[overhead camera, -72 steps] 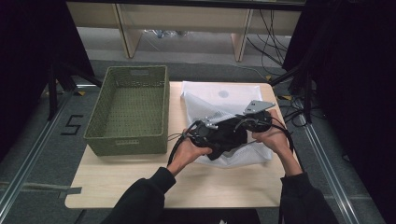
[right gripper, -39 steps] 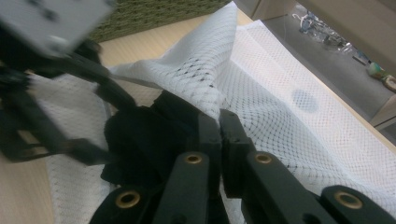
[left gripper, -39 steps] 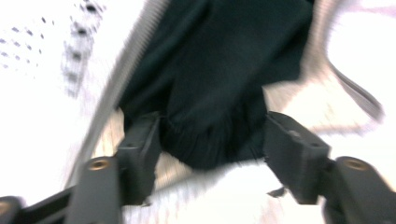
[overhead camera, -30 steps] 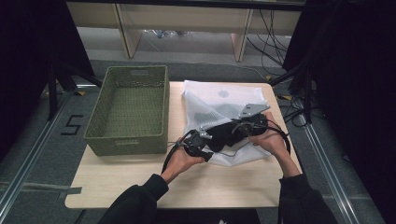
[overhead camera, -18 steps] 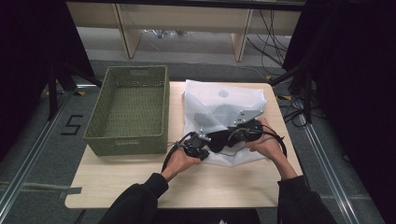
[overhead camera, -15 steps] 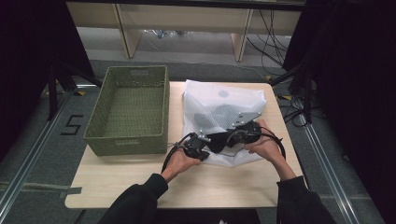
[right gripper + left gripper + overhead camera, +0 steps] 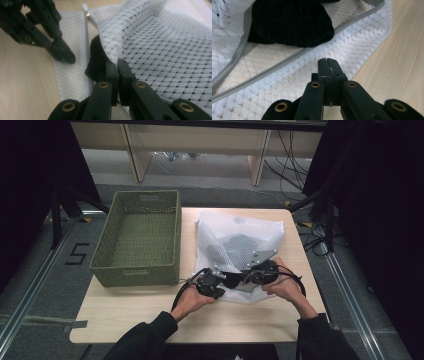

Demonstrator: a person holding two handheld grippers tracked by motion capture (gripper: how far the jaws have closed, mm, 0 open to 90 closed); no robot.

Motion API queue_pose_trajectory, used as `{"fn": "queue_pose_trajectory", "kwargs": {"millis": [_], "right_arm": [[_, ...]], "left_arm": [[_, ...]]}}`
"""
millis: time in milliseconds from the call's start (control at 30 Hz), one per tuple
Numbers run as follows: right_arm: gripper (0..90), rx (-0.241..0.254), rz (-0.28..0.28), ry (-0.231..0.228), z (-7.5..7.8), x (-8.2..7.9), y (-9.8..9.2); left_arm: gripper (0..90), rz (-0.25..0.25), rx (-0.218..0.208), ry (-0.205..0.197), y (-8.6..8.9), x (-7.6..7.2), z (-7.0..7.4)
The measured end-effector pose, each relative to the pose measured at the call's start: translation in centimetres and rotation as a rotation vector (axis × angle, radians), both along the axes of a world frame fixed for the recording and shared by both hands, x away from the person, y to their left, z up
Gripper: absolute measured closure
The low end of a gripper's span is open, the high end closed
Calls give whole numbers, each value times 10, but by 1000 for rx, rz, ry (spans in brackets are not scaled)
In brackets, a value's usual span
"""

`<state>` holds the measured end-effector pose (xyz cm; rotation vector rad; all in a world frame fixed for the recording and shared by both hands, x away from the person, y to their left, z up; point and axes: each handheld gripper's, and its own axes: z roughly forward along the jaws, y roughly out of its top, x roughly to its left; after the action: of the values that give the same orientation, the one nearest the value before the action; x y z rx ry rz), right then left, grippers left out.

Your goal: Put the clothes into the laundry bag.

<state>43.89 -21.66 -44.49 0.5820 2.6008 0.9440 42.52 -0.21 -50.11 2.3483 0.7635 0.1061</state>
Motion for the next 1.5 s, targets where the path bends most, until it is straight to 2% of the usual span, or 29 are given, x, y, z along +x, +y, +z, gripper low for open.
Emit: {"fn": "queue_pose_trajectory", "kwargs": {"millis": [100, 133, 167, 200, 233, 300, 333, 433, 500, 533, 567, 600, 667, 900, 967, 1033, 1067, 1167, 1233, 1267, 1333, 1367, 1500], "right_arm": [[899, -17, 5, 24, -6, -1, 5], [899, -26, 28, 15, -10, 0, 6], [898, -32, 29, 36, -13, -1, 8], [898, -40, 25, 36, -16, 0, 9], [898, -48, 17, 60, -20, 0, 11], [898, -60, 26, 57, -26, 2, 12], [898, -72, 22, 80, -28, 2, 13], [897, -91, 26, 66, -36, 6, 15], [898, -94, 6, 83, -37, 8, 16], [898, -96, 11, 71, -39, 10, 16], [897, -105, 22, 55, -40, 12, 16], [898, -102, 4, 71, -41, 13, 16], [897, -105, -4, 76, -42, 16, 16], [898, -116, -25, 50, -43, 25, 17], [897, -109, -46, 48, -44, 27, 17], [898, -105, -30, 50, -44, 31, 17], [897, -104, -56, 79, -44, 30, 17], [897, -104, -69, 30, -45, 36, 15], [897, -103, -80, 34, -45, 39, 14], [897, -110, -59, 10, -45, 43, 13], [897, -110, -109, 26, -44, 44, 13], [896, -106, -116, 25, -44, 45, 12], [896, -112, -135, 6, -44, 54, 10]], "left_arm": [[888, -13, 12, -5, 1, -2, 0], [888, -15, 13, -4, 1, -3, 0], [888, -17, 14, -6, 2, -4, 0], [888, -12, 11, -3, 2, -4, 0], [888, 1, 26, -11, 3, -5, 1], [888, -7, 17, -5, 3, -5, 0], [887, -16, 10, -3, 2, -5, 0], [887, -17, 13, -17, 2, -6, 0], [887, -23, 20, -22, 1, -6, 1], [887, -8, 3, -19, 0, -6, 0], [887, -21, 17, -16, 1, -5, 1], [887, -19, 9, -13, 2, -5, 0], [886, -23, 11, -17, 2, -5, 0], [886, -19, 6, -6, 2, -5, 0], [886, -18, 3, -1, 2, -5, 0], [886, -18, -2, -7, 3, -5, -1], [886, -20, 2, -9, 3, -5, 0], [885, -21, -4, -6, 2, -4, -1], [885, -23, -1, -7, 3, -4, -1], [885, -24, 4, -9, 2, -4, 0], [885, -29, 11, -7, 3, -4, 0], [885, -37, 3, -18, 3, -3, 0], [884, -24, 2, -7, 3, -4, 0]]}}
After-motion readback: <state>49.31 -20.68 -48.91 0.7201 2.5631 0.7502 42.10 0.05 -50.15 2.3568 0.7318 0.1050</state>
